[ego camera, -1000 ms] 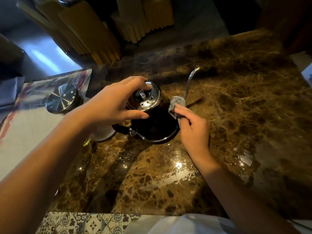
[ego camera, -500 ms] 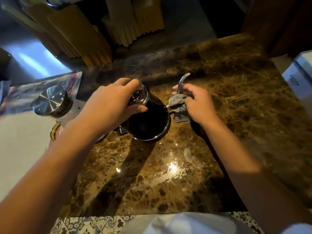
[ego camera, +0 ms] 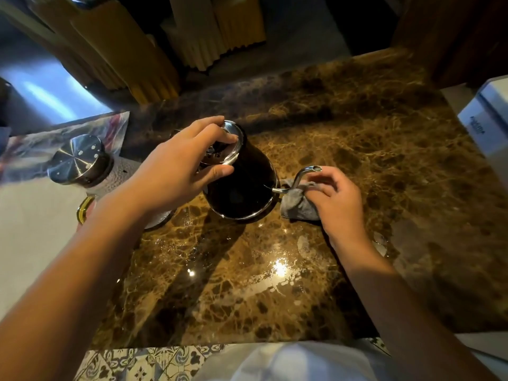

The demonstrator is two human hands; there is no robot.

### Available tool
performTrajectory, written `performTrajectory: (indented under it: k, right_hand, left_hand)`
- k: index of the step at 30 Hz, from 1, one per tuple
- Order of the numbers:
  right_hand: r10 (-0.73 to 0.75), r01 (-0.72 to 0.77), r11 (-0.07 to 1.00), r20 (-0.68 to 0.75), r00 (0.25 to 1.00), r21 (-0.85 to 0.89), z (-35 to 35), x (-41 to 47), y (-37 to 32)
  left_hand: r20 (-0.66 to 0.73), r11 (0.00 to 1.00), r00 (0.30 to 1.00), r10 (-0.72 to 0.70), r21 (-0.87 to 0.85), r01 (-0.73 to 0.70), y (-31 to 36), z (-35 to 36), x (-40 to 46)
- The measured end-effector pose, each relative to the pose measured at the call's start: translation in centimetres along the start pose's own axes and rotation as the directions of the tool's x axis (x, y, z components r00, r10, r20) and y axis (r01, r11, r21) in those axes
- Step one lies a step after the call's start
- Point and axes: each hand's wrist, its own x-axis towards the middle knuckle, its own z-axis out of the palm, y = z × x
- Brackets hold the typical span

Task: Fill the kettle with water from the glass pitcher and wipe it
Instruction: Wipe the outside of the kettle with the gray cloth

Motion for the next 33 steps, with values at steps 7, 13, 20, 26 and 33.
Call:
performTrajectory:
  k: [7, 13, 20, 26, 33]
  right_hand:
    - [0.388, -0.329, 0.816, -0.028, 0.921, 0.475, 3.0, -2.0, 1.1]
    - [0.292, -0.228, 0.872, -0.087, 0.952, 0.433, 5.9, -2.8, 1.1]
    - [0.215, -0.188, 0.958, -0.106, 0.971, 0.218, 6.8, -4.3, 1.6]
    - [-0.224, 0.227, 0.967, 0.033, 0.974, -0.118, 7.6, -6.3, 2.4]
    - [-0.376, 0.369, 0.924, -0.060, 0.925, -0.098, 7.9, -3.3, 0.4]
  left_hand:
    - [-0.098, 0.989, 0.995, 0.003, 0.149, 0.012, 0.7, 0.5, -0.2]
    - [-0.126, 0.982, 0.992, -0.010, 0.183, 0.033, 1.1, 0.8, -0.3]
    - [-0.153, 0.985, 0.988, -0.019, 0.167, 0.045, 1.0, 1.1, -0.3]
    - [-0.135, 0.982, 0.991, -0.008, 0.186, 0.034, 1.0, 0.9, -0.1]
    - [-0.142, 0.984, 0.990, -0.018, 0.172, 0.043, 0.9, 0.9, -0.2]
